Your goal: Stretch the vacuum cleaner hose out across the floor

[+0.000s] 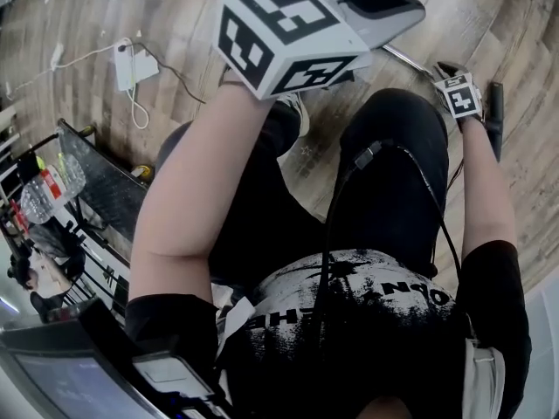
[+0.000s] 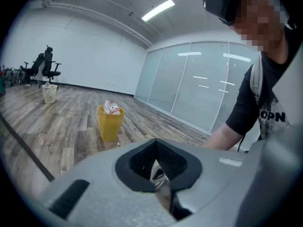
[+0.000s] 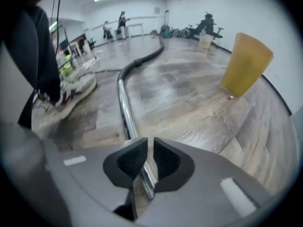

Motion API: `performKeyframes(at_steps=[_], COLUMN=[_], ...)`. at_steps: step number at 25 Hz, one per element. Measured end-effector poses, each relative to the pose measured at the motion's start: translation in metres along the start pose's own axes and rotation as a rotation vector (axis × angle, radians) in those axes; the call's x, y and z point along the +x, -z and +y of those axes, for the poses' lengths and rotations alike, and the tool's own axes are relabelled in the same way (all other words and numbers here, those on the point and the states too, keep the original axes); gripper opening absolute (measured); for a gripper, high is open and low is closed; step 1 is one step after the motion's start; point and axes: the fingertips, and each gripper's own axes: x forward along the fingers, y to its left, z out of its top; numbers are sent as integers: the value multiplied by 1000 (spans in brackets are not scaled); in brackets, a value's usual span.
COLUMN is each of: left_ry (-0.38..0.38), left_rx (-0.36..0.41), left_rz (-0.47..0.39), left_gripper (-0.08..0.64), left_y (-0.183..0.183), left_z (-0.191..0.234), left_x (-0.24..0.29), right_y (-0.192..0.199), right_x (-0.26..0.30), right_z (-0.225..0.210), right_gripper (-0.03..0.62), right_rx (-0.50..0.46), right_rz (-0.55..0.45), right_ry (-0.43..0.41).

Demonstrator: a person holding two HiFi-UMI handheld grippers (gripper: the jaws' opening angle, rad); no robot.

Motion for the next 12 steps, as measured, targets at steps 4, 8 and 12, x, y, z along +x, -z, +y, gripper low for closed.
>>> performKeyframes(at_steps=[4,8,12], left_ry=[51,102,141], left_rx=[124,231,265], left_rz=[-26,-65,-37], left_gripper=[0,0,0], left_y=[-29,-56,-58], left_z=[7,25,53], left_x=[-6,0,14], right_y=[-69,-123,-175], right_x=[-29,-54,-89], right_z=[-9,7,16], right_gripper=[8,8,6], right_rx=[191,242,231], right_rz=[-249,-362,-433], right_ry=[-15,-67,-94])
